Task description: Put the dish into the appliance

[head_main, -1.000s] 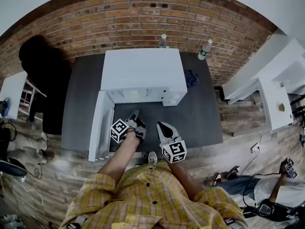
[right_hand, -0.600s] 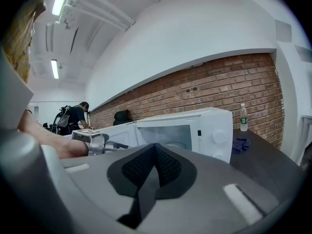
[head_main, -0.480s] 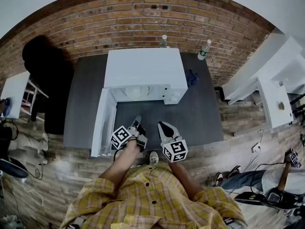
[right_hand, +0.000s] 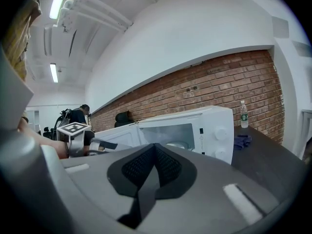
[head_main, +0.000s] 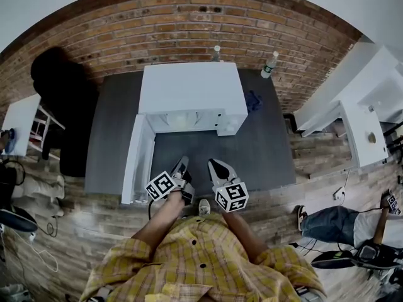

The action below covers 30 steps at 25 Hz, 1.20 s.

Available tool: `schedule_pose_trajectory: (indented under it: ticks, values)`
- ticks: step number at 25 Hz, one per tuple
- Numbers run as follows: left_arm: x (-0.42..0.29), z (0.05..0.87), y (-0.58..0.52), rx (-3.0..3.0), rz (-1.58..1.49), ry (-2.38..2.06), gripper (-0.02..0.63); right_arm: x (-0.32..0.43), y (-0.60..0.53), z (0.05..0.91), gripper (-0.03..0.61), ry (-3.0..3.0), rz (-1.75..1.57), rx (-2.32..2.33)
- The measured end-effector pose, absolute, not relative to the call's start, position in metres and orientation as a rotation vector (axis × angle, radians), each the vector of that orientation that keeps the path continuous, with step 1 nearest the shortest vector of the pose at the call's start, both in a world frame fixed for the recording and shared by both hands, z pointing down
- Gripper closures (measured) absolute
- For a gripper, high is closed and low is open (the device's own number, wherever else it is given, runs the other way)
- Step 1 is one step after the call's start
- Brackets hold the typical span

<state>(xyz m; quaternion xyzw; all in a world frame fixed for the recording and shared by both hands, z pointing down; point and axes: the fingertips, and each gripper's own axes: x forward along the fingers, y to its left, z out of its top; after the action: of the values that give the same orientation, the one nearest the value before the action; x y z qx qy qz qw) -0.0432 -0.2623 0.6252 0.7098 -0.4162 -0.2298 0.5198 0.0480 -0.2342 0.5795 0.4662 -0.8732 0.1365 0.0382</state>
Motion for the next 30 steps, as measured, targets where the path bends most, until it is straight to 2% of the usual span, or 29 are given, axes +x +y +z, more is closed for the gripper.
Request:
schedule_pose_trajectory:
  ticks: [30]
  values:
    - [-0.026,0.573,-0.216,2.423,-0.078,-1.273,0.615,0.047,-0.214,0.57,0.575,-2.715,0.4,1.422]
